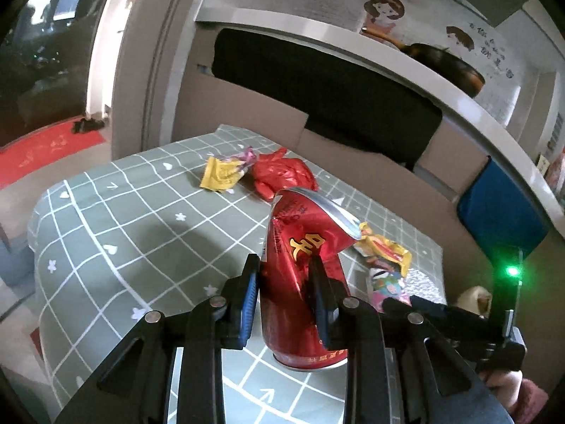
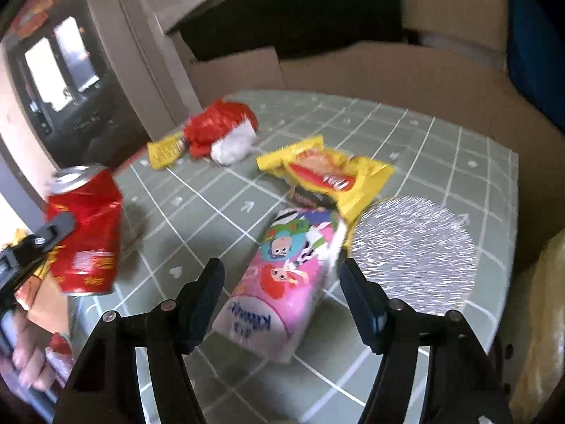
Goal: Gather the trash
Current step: 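Grasp the red crushed can with the left gripper while the right grasps the pink tissue pack, then carry the red can and pink tissue pack to the bin and open both grippers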
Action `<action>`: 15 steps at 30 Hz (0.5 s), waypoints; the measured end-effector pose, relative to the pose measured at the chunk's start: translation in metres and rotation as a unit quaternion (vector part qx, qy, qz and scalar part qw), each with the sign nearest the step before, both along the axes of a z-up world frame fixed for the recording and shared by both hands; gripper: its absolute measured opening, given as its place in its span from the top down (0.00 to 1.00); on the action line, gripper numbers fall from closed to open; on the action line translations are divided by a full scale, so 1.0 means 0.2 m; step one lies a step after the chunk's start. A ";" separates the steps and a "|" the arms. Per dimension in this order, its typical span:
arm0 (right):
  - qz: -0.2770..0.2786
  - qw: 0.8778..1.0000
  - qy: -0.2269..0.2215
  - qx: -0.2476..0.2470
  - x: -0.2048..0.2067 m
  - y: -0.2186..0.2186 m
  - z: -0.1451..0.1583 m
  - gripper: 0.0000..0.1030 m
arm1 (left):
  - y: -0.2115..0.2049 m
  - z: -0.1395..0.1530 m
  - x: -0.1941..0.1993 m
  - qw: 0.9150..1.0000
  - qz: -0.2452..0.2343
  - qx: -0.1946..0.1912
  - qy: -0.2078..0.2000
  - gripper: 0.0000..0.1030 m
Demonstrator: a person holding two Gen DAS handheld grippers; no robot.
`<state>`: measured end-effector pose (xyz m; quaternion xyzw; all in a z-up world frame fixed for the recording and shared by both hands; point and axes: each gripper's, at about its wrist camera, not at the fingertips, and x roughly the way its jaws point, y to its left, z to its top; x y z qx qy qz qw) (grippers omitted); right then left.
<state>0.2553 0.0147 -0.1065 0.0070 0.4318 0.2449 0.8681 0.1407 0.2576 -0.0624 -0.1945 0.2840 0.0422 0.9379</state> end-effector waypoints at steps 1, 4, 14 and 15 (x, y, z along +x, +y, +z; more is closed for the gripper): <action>0.001 1.000 0.006 -0.010 0.01 0.03 -0.02 0.36 | -0.01 -0.01 0.00 1.000 0.001 0.004 0.001 0.72; -0.001 0.999 0.021 -0.049 0.05 0.09 -0.08 0.37 | -0.03 -0.03 0.01 1.000 0.001 0.007 0.006 0.72; 0.016 0.997 -0.061 -0.051 -0.11 -0.07 0.13 0.56 | -0.12 0.00 0.02 1.000 -0.017 0.009 0.004 0.72; 0.016 0.995 -0.076 -0.058 -0.14 -0.08 0.16 0.56 | -0.14 0.00 0.03 1.000 -0.021 0.009 0.005 0.72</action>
